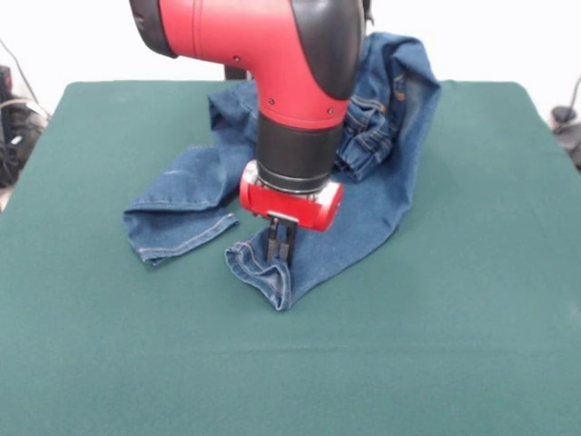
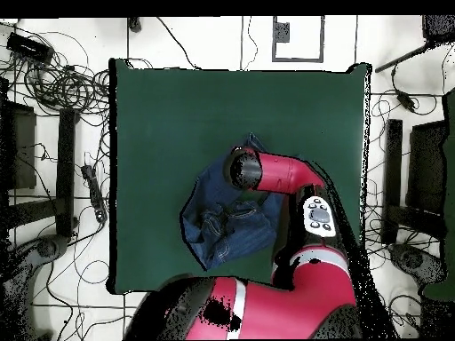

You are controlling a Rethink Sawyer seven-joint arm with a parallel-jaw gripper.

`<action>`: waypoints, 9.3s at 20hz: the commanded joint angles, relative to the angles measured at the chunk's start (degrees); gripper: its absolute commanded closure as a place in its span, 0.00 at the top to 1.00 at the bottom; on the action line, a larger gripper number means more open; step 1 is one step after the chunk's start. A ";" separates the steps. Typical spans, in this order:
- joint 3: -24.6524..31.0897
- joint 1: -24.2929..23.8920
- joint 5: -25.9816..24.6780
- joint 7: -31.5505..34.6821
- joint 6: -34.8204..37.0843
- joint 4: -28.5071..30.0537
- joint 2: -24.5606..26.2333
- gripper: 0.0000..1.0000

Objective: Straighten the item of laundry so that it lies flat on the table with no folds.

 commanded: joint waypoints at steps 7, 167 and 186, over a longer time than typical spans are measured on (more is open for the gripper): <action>9.61 -5.75 -2.38 -7.18 11.35 -12.91 6.38 0.00; 10.30 -16.07 -9.04 -7.75 -1.47 2.61 4.88 0.00; 18.56 -21.43 -13.25 -21.67 21.56 -25.22 10.11 0.00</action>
